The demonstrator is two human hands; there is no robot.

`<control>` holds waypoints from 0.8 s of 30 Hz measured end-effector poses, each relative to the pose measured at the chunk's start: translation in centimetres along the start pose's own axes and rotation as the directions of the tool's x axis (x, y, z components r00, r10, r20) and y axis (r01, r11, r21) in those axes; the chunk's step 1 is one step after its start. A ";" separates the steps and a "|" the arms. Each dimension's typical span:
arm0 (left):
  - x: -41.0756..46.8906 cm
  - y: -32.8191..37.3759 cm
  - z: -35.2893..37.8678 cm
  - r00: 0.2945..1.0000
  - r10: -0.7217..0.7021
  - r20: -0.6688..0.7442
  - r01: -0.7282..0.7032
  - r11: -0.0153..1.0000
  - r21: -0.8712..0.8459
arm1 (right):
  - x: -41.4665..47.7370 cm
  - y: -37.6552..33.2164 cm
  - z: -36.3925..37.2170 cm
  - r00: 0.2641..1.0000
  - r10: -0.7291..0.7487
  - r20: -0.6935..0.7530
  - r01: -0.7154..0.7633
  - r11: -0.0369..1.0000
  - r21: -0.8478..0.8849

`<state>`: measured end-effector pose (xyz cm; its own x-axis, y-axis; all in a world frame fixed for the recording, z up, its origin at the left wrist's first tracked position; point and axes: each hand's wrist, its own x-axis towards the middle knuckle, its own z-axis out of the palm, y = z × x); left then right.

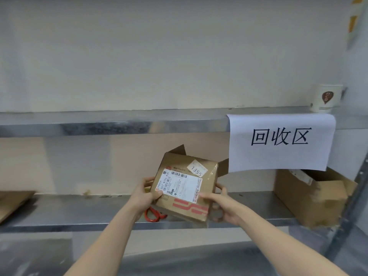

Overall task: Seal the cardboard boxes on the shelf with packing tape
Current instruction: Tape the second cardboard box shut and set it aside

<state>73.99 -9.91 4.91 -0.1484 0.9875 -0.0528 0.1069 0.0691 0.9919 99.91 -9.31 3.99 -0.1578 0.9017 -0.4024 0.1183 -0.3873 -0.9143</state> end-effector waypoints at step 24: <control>4.8 -4.8 -0.4 0.967 -0.146 0.211 0.054 0.919 0.390 | 3.7 -1.1 2.0 0.890 -0.438 -0.124 0.351 0.835 -0.424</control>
<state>72.34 -5.53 -0.10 0.0480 0.9743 -0.2202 0.4732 0.1719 0.8640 97.25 -5.96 3.38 -0.0705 0.9964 0.0478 0.4591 0.0750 -0.8852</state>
